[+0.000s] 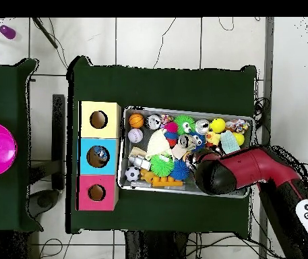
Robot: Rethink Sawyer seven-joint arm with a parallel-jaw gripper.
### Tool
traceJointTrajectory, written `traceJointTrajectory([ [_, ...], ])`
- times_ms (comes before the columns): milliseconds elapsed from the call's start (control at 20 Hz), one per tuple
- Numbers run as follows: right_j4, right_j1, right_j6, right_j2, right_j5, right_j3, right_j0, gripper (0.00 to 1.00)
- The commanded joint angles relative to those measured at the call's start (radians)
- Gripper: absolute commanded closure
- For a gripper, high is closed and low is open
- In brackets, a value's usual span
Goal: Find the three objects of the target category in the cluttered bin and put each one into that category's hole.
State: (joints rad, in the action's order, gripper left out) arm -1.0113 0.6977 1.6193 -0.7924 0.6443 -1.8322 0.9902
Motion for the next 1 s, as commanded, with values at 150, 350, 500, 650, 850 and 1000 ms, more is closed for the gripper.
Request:
traceJointTrajectory([
  [150, -0.115, -0.032, -0.182, 0.020, -0.074, 0.034, -0.025, 0.00],
  [350, -0.128, -0.040, -0.146, 0.038, -0.075, 0.052, -0.045, 0.00],
  [500, -0.133, -0.041, -0.126, 0.052, -0.073, 0.061, -0.057, 0.00],
  [650, -0.070, -0.041, -0.136, 0.068, 0.009, 0.067, -0.060, 0.00],
  [850, -0.003, -0.010, -0.189, 0.097, 0.146, 0.071, -0.062, 0.00],
  [1000, -0.014, 0.000, -0.201, 0.102, 0.144, 0.071, -0.063, 0.00],
])
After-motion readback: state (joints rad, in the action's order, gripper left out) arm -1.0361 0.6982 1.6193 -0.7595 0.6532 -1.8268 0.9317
